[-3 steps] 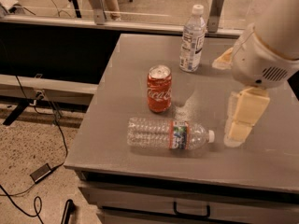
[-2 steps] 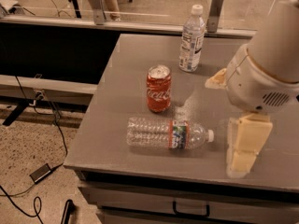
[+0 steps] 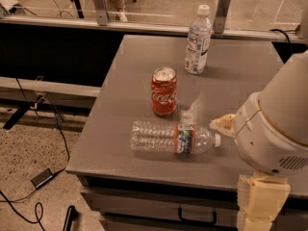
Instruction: Pick water bottle
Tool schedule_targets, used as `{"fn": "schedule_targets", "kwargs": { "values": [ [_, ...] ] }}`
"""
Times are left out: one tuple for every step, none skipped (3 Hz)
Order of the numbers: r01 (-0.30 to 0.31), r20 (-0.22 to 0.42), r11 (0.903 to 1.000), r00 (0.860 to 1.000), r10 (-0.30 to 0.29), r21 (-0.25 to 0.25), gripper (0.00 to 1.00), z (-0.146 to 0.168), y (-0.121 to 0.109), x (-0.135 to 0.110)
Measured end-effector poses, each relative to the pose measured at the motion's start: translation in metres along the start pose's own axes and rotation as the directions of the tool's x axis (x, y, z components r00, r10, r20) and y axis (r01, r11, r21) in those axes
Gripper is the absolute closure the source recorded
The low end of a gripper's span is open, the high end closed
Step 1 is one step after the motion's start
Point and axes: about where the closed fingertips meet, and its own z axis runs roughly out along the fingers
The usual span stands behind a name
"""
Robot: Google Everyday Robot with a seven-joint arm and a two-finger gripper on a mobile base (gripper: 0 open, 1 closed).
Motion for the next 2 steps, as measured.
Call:
{"fn": "schedule_targets", "kwargs": {
  "values": [
    [0.0,0.0,1.0,1.0,0.0,0.0,0.0,0.0,0.0,0.0],
    [0.011,0.009,0.9999,1.0,-0.011,0.011,0.0,0.01,-0.039,-0.003]
  ]
}}
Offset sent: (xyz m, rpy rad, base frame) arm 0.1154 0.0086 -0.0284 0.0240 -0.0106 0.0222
